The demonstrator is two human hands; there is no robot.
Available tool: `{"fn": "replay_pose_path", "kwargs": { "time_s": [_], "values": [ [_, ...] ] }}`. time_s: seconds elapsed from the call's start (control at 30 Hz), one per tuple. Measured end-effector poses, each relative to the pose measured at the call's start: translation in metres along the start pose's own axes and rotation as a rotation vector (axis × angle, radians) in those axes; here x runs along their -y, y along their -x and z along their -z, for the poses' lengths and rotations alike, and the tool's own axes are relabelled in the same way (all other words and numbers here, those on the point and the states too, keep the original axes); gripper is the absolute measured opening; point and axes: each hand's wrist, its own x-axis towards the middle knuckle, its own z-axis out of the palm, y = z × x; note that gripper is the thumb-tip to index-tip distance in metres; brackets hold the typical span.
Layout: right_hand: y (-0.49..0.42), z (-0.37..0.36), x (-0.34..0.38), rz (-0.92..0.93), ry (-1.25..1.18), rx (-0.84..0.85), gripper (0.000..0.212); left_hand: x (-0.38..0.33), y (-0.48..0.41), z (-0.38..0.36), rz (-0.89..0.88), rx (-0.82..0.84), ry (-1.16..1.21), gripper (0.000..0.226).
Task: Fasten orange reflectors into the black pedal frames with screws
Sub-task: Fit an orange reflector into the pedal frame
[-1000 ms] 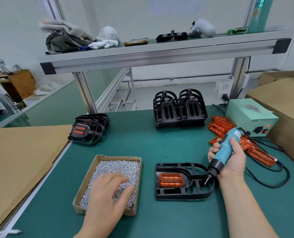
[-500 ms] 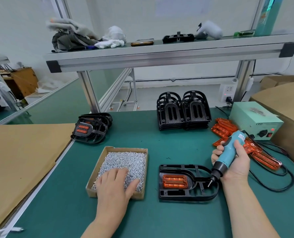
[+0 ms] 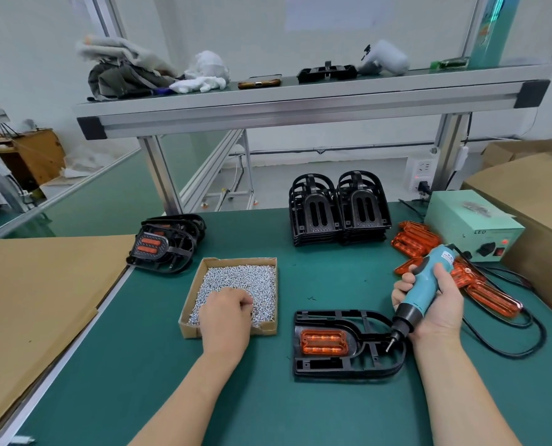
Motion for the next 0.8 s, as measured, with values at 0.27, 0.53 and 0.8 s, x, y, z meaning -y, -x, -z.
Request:
{"fn": "replay_pose_path", "kwargs": {
  "time_s": [0.27, 0.53, 0.8],
  "values": [
    [0.0, 0.002, 0.0, -0.002, -0.005, -0.016, 0.029, -0.001, -0.007, -0.001, 0.019, -0.031, 0.207, 0.021],
    [0.006, -0.009, -0.001, 0.048, 0.015, -0.024, 0.029, -0.005, -0.005, 0.013, 0.155, -0.011, 0.591, 0.021],
    [0.025, -0.042, -0.001, 0.145, -0.007, -0.053, 0.022, -0.052, 0.028, 0.029, 0.231, 0.452, 1.204, 0.008]
  ]
}}
